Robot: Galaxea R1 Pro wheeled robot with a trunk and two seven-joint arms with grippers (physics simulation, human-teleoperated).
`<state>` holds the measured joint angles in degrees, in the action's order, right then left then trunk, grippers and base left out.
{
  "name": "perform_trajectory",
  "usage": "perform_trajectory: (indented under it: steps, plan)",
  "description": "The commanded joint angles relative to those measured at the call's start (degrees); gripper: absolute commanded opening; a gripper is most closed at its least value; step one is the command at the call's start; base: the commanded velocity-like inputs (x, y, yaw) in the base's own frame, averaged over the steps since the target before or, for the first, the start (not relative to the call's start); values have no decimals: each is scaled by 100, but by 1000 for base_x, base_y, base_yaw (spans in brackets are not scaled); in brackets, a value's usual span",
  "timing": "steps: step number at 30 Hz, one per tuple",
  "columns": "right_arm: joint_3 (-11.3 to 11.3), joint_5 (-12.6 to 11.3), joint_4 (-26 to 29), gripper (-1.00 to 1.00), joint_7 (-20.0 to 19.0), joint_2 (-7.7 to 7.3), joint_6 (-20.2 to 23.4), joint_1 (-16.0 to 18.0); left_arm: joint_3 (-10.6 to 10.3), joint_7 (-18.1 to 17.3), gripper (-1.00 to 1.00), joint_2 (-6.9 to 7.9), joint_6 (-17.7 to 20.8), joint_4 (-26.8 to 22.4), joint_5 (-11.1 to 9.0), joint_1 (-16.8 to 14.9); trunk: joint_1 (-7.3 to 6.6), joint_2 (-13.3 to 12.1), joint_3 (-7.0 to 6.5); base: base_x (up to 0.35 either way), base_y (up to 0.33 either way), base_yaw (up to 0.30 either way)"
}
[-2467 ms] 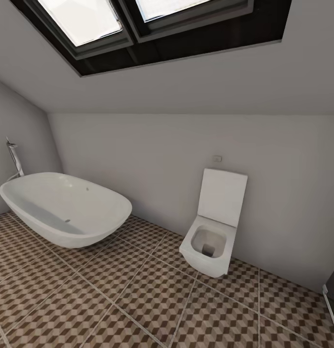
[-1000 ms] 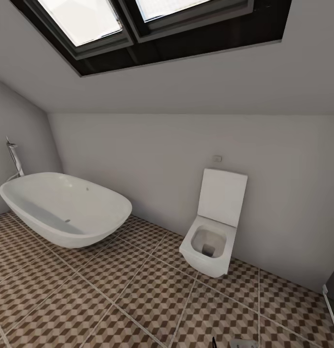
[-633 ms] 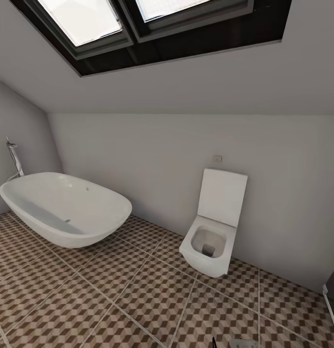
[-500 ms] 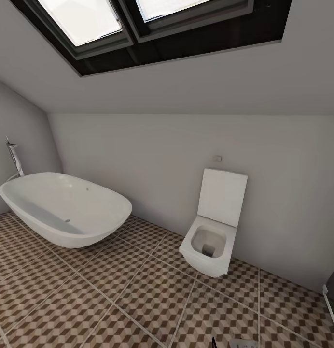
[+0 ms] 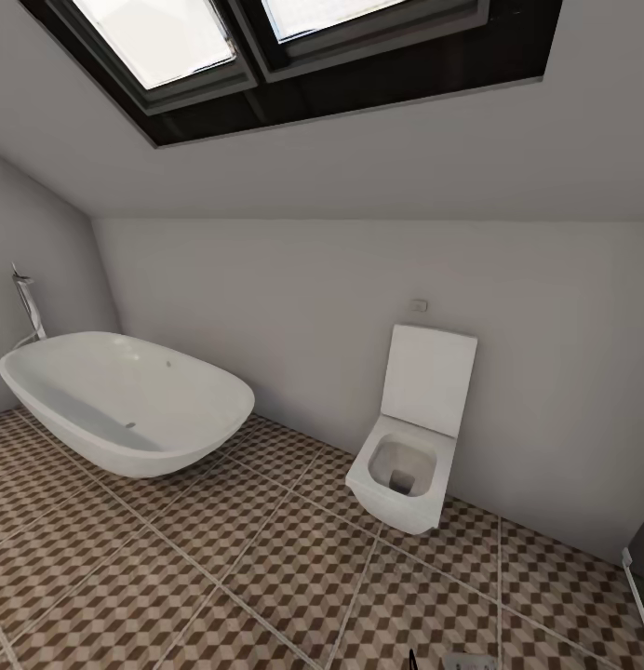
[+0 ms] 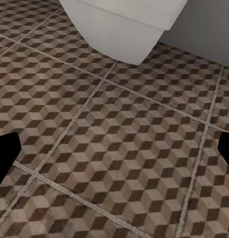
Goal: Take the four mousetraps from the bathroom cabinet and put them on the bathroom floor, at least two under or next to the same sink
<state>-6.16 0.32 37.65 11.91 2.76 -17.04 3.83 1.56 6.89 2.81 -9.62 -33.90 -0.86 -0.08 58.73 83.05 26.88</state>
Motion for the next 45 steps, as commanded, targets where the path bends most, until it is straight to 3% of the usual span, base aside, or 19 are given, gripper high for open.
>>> perform_trajectory:
  steps: [1, 10, 31, 45]
  plan:
    - [-26, 3, -4, 100, 49, -3, -10, 4, -4, 14, 100, -1, -14, 0, -9, -1, 0, 3, 5, -27, 0, 0]
    - [-26, 3, -9, 100, 49, -3, -10, 4, 2, 14, 100, -38, -9, 59, -11, -1, 0, 3, 5, -92, 66, 0]
    - [-26, 3, -100, 100, 40, -9, -10, 5, 2, 5, 100, -44, -11, 173, -11, -1, 0, 3, 5, -204, 211, -6]
    - [-26, 3, -212, 100, 31, -3, -15, 4, 2, 5, 100, -44, -27, 199, -11, -1, 0, 3, 5, -103, 232, -206]
